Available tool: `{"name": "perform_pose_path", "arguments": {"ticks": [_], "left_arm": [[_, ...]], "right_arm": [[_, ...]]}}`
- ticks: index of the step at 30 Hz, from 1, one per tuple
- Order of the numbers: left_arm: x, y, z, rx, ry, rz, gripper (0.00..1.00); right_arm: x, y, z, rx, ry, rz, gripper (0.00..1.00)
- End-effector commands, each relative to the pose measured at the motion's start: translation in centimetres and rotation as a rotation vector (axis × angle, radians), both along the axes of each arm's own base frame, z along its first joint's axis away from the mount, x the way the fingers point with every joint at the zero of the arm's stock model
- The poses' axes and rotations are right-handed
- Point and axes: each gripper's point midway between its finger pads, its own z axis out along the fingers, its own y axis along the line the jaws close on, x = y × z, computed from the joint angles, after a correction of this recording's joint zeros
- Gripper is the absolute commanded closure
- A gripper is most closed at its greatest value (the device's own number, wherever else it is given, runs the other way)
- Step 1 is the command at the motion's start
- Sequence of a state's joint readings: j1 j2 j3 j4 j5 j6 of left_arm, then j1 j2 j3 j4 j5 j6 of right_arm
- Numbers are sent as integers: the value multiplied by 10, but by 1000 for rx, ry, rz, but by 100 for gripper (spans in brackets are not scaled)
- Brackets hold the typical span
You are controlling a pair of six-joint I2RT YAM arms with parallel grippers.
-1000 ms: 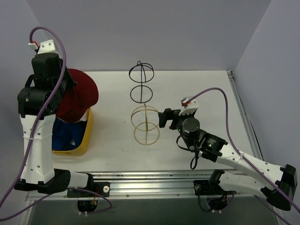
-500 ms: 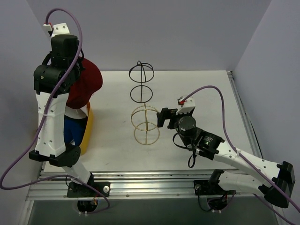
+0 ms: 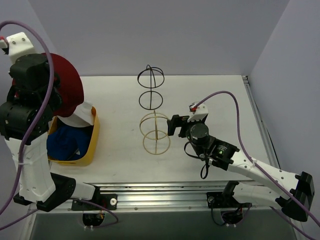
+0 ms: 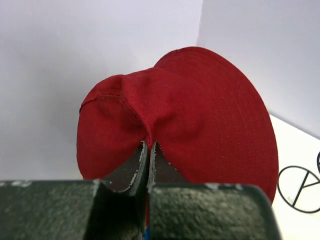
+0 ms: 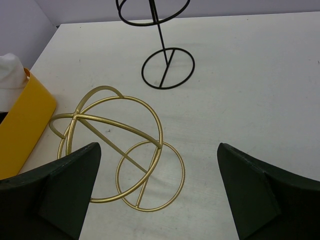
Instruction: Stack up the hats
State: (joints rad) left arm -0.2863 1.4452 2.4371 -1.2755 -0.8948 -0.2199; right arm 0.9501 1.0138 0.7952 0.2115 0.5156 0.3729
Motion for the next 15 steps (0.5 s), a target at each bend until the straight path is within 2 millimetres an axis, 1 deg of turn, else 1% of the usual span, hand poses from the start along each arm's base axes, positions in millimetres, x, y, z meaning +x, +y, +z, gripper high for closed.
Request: {"name": "perform_pose_path", "arguments": {"ticks": [1, 2, 3, 4, 6, 7, 8, 9, 10, 12, 13, 14, 15], "left_arm": [[-28, 17, 25, 16, -89, 54, 98], [-31, 15, 25, 11, -99, 28, 98], [-29, 11, 27, 2, -116, -3, 98], [-21, -3, 33, -23, -156, -96, 98], [-18, -16, 34, -53, -184, -178, 98], [-8, -29, 32, -72, -181, -236, 98], [-2, -35, 29, -86, -169, -258, 98], [-1, -39, 36, -100, -184, -279, 98], [21, -51, 19, -98, -106, -304, 98], [38, -66, 12, -97, -61, -343, 98], [41, -71, 15, -93, -59, -358, 98], [61, -84, 3, -82, -13, -381, 98], [69, -93, 0, -83, -3, -408, 98]], "right_arm": [[5, 2, 17, 20, -29, -20, 3], [5, 1, 17, 21, -30, -21, 3], [5, 2, 17, 20, -29, -20, 3], [5, 2, 18, 23, -29, -20, 3], [5, 1, 17, 20, -29, -21, 3], [5, 1, 17, 18, -30, -23, 3], [5, 1, 16, 15, -29, -26, 3], [6, 1, 17, 15, -29, -27, 3], [6, 1, 16, 14, -28, -27, 3], [6, 2, 15, 10, -26, -25, 3], [6, 3, 14, 7, -24, -24, 3], [6, 3, 14, 7, -24, -24, 3], [6, 4, 12, 4, -20, -18, 3]]}}
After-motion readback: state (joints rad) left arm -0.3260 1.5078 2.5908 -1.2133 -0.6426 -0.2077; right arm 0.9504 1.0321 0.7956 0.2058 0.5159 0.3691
